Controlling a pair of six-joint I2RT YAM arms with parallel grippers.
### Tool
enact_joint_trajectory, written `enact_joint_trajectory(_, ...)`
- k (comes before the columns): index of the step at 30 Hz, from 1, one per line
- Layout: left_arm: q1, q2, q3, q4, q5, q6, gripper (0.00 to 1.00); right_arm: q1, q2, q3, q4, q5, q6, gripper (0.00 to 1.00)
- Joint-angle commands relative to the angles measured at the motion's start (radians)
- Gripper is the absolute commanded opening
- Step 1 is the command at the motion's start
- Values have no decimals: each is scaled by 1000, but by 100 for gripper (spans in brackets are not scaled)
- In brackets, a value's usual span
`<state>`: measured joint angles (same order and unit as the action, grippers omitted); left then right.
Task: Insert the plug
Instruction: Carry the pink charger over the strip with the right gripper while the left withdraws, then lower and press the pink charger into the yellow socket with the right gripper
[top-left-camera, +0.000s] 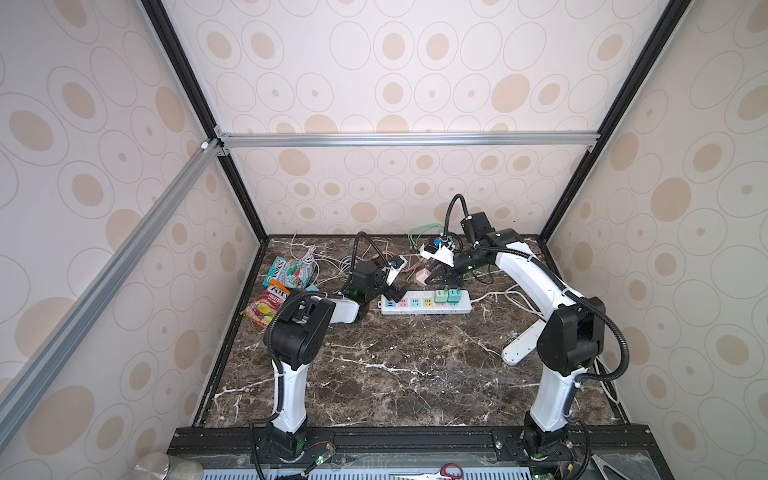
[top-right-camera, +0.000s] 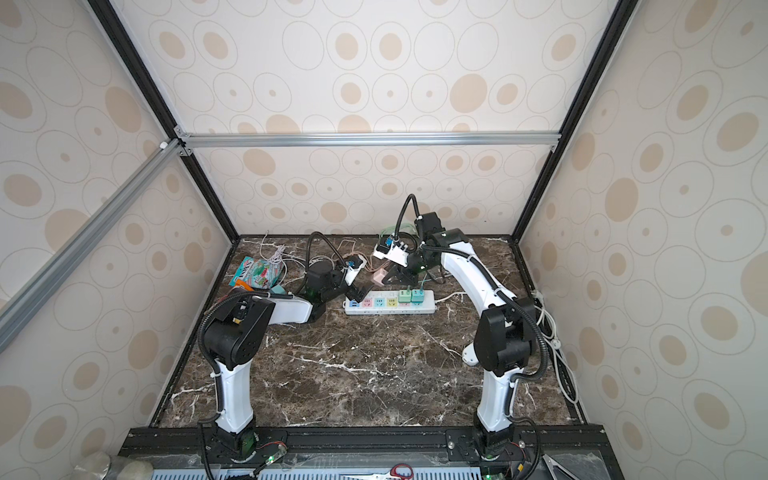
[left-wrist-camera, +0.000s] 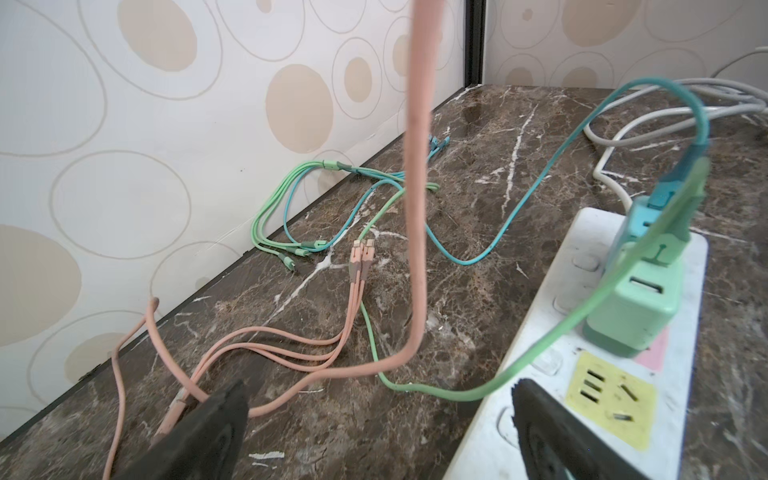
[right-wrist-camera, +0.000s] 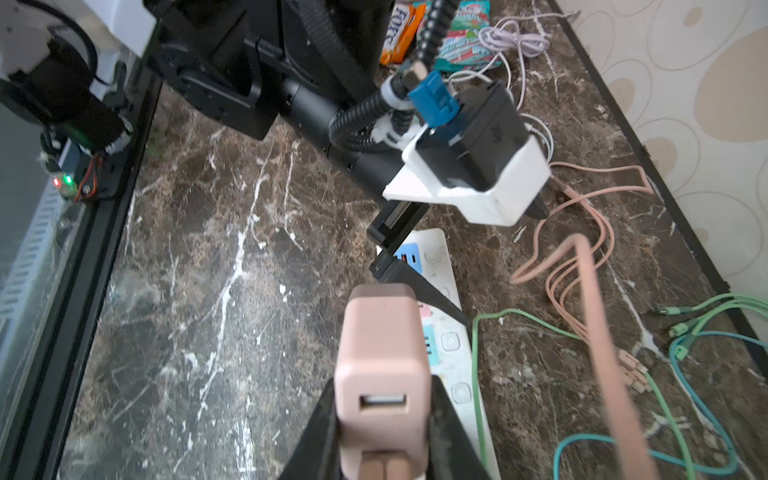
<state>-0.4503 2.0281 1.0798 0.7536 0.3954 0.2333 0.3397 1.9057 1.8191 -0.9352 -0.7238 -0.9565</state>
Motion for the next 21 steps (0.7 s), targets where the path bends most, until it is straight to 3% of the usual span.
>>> enact_joint_trajectory(1, -9, 17, 30, 59, -48, -24, 98, 35, 53, 51, -173, 139, -177, 0)
enact_joint_trajectory(7, -9, -5, 1, 65, -120, -17, 98, 94, 144, 105, -243, 345, -227, 0)
enact_joint_trajectory(11, -7, -32, -35, 58, -155, -3, 98, 130, 176, 106, -172, 457, -201, 0)
enact_joint_trajectory(21, -8, -139, -143, 63, -261, -37, 98, 153, 215, 126, -143, 606, -246, 0)
